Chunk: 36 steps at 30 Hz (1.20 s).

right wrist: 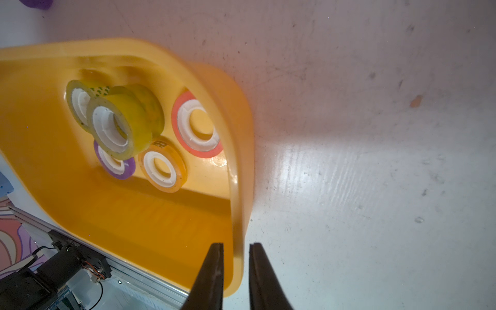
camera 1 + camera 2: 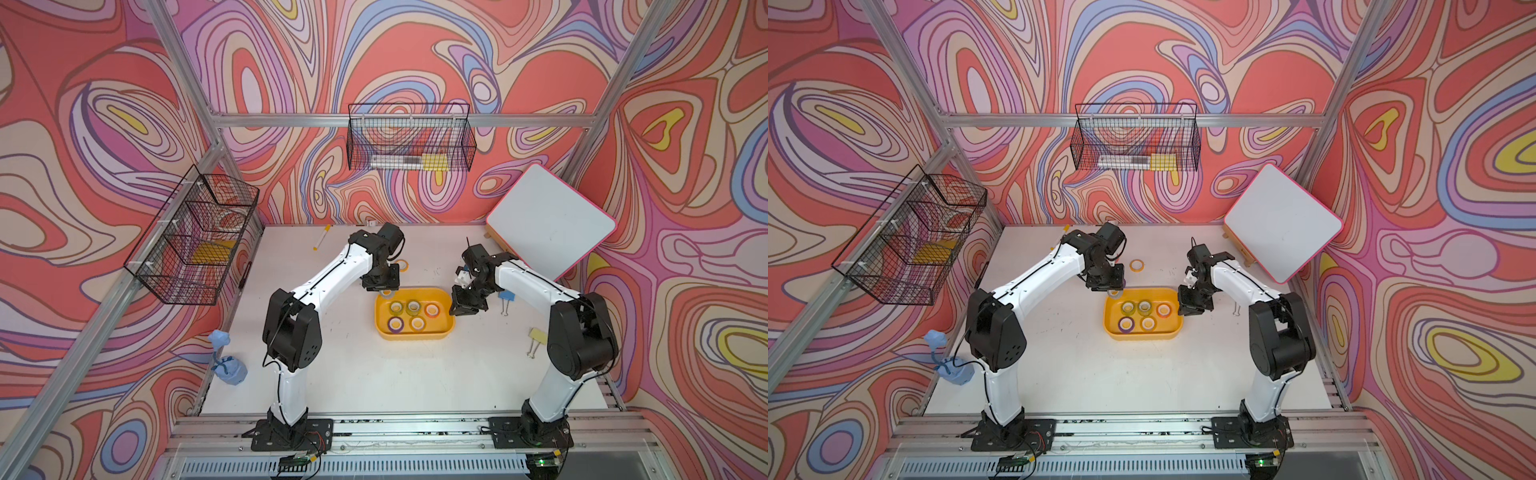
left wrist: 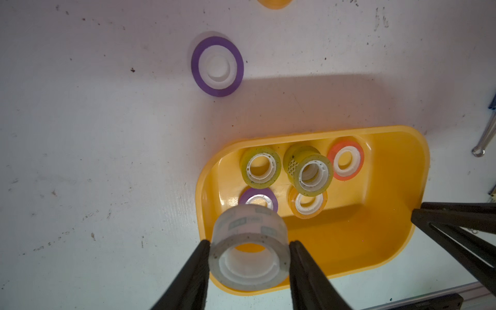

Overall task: Put the transparent tape into the storage box
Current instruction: Place the tape in the storage box.

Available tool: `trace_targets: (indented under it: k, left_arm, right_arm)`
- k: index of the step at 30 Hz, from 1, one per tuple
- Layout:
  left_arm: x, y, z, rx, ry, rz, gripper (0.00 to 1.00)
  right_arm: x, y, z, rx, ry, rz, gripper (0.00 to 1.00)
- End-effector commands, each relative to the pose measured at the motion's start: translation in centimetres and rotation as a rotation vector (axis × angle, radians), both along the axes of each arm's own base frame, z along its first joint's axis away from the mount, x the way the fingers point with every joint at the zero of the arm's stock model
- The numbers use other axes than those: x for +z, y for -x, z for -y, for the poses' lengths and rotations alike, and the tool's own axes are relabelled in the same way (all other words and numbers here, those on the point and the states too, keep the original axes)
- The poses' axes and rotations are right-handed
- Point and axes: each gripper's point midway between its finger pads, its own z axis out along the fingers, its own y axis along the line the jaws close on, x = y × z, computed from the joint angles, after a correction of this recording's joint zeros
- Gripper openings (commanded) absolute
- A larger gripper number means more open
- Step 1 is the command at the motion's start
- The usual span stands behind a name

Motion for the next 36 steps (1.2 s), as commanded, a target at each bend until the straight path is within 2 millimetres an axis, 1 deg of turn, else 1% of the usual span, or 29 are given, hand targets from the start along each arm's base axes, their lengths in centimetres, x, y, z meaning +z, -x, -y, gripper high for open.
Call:
trace_targets:
  k: [1, 6, 11, 20, 24, 32, 33, 36]
  left_arm:
    - [-0.9, 0.3, 1.2, -0.042, -0.016, -0.030, 0.49]
    - [-3.0, 0.5, 2.1, -0.073, -0.039, -0.068, 0.49]
    - [-4.8, 0.6, 2.0, -0.084, -0.070, -0.097, 0.50]
    - [-7.2, 0.2, 2.3, -0.098, -0.090, -0.122, 0.51]
    - [-7.9, -0.1, 2.3, -0.104, -0.107, -0.130, 0.51]
    - [-8.5, -0.6, 2.6, -0.106, -0.111, -0.126, 0.51]
    - [-8.5, -0.6, 2.6, -0.106, -0.114, -0.127, 0.51]
    - [-8.4, -0.8, 2.6, -0.107, -0.117, -0.122, 0.51]
  right_arm:
    - [0.6, -0.3, -0.3, 0.001, -0.012, 0.020, 0.20]
    - [0.5, -0.3, -0.3, -0.001, -0.012, 0.018, 0.20]
    - [0.6, -0.4, -0.4, -0.003, -0.015, 0.020, 0.20]
    - [0.7, -0.4, -0.4, -0.002, -0.014, 0.021, 0.20]
    - [0.7, -0.4, -0.4, -0.004, -0.015, 0.021, 0.20]
    - [0.8, -0.5, -0.4, -0.001, -0.016, 0.025, 0.19]
    - [0.2, -0.5, -0.4, -0.001, -0.011, 0.006, 0.19]
    - [-0.1, -0.5, -0.4, 0.000, -0.009, 0.000, 0.19]
